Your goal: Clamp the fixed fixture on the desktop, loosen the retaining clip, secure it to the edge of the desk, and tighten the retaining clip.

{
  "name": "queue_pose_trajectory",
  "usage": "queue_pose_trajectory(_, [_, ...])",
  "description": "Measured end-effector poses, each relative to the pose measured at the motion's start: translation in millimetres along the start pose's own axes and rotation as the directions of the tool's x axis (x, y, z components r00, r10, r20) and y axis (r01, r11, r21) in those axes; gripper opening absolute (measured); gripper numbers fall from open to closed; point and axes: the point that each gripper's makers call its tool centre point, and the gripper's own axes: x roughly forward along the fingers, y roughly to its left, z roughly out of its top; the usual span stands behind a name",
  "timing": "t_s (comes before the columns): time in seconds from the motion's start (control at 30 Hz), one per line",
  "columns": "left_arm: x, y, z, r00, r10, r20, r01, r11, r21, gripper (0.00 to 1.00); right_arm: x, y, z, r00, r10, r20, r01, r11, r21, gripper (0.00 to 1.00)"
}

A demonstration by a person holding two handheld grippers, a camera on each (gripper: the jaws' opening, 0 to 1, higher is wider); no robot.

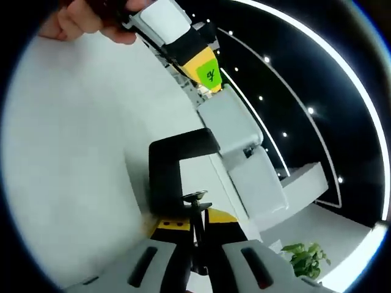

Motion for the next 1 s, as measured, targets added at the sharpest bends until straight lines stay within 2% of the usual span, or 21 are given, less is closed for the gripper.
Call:
queue_pose_trajectory(0.17, [0.2, 0.9, -0.7, 1.000, 0.002, -0.003, -0.002, 1.000, 0.002, 0.19, -0.1, -2.1, -1.2, 0.999, 0.005, 0.032, -0.006, 1.000, 0.030, 0.05])
queue_pose_trajectory(0.4, [-0.8, -1.3, -1.4, 1.000, -0.003, -0.007, 0.003, 1.000, 0.008, 0.19, 3.5, -4.2, -2.5, 0.999, 0.008, 0.041, -0.011, 0.998, 0.068, 0.05])
queue_pose_trajectory(0.47, [-1.1, -1.8, -1.3, 1.000, -0.004, -0.007, 0.004, 1.000, 0.008, 0.19, 5.9, -7.1, -5.0, 0.999, 0.005, 0.038, -0.011, 0.989, 0.149, 0.05])
queue_pose_trajectory(0.63, [-1.9, -3.0, -1.4, 1.000, -0.008, -0.008, 0.008, 1.000, 0.011, 0.19, 7.2, -12.0, -7.7, 0.999, 0.002, 0.044, -0.010, 0.982, 0.186, 0.05])
queue_pose_trajectory(0.7, [-2.0, -4.2, -1.9, 1.000, -0.011, -0.010, 0.011, 1.000, 0.015, 0.19, 5.4, -12.7, -8.5, 0.999, 0.003, 0.049, -0.014, 0.973, 0.229, 0.05])
queue_pose_trajectory(0.83, [-2.2, -3.6, -1.6, 1.000, -0.009, -0.008, 0.009, 1.000, 0.015, 0.19, 3.8, -20.3, -13.1, 0.998, 0.000, 0.061, -0.023, 0.927, 0.374, 0.05])
queue_pose_trajectory(1.0, [-1.9, -5.6, -3.2, 1.000, -0.013, -0.017, 0.014, 1.000, 0.025, 0.18, 1.4, -23.5, -14.1, 0.998, 0.001, 0.061, -0.026, 0.909, 0.416, 0.05])
